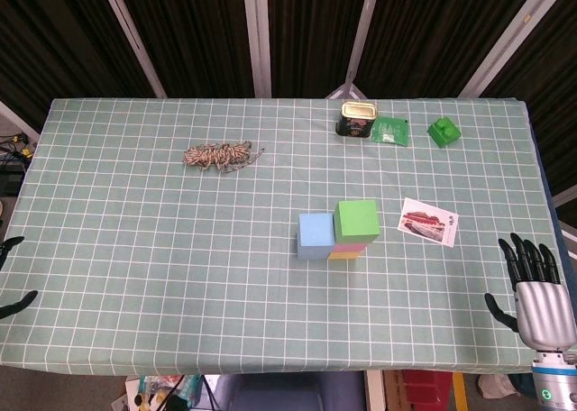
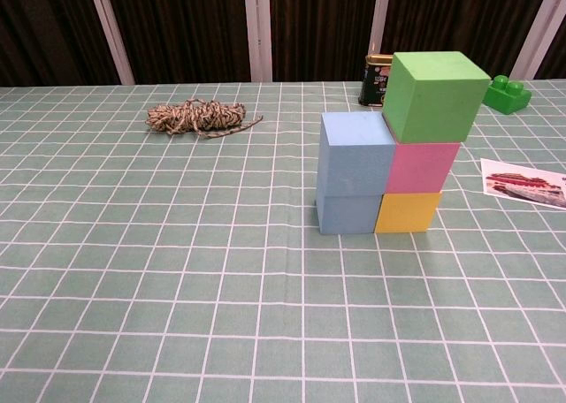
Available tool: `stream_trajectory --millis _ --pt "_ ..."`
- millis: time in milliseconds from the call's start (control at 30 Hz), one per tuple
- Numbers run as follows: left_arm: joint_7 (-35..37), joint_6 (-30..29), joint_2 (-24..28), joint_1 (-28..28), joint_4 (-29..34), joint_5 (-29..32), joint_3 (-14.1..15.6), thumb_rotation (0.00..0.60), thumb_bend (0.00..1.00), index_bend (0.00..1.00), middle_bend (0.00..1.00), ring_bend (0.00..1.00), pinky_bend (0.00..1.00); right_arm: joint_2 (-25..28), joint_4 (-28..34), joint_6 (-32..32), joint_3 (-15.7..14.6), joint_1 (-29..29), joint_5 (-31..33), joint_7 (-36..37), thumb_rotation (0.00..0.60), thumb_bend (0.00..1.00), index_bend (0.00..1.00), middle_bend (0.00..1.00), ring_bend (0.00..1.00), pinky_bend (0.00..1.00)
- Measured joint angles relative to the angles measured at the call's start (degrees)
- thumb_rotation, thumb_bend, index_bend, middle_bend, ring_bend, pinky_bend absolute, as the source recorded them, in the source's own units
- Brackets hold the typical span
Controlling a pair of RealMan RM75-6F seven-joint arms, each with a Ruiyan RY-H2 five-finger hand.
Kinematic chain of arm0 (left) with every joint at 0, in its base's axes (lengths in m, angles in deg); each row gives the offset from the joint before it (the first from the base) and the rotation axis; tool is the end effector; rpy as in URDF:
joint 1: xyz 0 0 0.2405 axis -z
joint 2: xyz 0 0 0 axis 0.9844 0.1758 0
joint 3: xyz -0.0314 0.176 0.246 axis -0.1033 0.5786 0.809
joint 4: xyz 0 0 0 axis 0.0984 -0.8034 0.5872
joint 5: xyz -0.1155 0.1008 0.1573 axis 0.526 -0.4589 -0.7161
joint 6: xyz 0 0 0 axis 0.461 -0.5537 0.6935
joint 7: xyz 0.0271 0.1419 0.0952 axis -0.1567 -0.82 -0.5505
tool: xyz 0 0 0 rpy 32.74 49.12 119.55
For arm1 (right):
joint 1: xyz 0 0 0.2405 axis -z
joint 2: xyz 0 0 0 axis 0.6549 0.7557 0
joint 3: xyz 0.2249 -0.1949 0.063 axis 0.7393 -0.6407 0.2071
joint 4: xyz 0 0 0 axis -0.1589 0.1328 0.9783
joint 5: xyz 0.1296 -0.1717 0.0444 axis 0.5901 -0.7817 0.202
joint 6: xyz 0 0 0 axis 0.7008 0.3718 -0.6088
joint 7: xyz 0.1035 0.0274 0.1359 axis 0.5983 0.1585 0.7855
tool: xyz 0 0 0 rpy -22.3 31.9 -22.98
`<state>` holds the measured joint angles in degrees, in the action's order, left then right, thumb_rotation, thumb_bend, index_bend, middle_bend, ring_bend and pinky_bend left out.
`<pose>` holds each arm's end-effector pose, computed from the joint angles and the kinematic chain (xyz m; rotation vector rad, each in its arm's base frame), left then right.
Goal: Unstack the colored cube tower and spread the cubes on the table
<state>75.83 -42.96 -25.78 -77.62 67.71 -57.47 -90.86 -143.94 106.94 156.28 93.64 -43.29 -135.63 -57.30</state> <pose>-0.3647 0.1993 0.2004 -1.3124 -0.7978 -0.8183 -0.3462 -0.2018 0.1687 1.3488 -0.8044 0.8728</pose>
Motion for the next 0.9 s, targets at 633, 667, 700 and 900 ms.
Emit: stream_trajectory --millis 633,667,700,900 --pt "-2.2 -1.2 -0.9 -0.6 1.0 -1.1 0.3 0.6 0.17 0.2 0.0 0.0 0.08 2.1 0.4 -4.6 -1.4 -1.0 -0.6 6.8 0.6 0.3 0.03 0.01 0.03 0.0" --pt "-2.1 -1.2 -0.9 -0.6 1.0 -1.2 0.4 0.6 0.17 0.2 0.0 0.0 0.08 1.8 0.3 -4.7 -1.5 -1.2 -0.7 7.1 0.6 0.3 0.03 0.01 0.03 0.0" --pt "-2.0 -1.3 -0.8 -0.7 1.1 -1.3 0.4 0.6 0.17 0.2 0.0 0.0 0.08 1.5 0.1 -4.7 -1.5 -1.3 -0.9 7.4 0.6 0.29 0.03 0.01 0.03 0.0" --pt "-1.3 -1.0 -0.3 -1.1 1.5 -0.5 0.4 0.6 0.17 0.19 0.0 0.0 0.08 -0.1 -0.5 -5.2 -1.6 -2.0 -1.9 11.5 0.6 0.23 0.04 0.01 0.03 0.0"
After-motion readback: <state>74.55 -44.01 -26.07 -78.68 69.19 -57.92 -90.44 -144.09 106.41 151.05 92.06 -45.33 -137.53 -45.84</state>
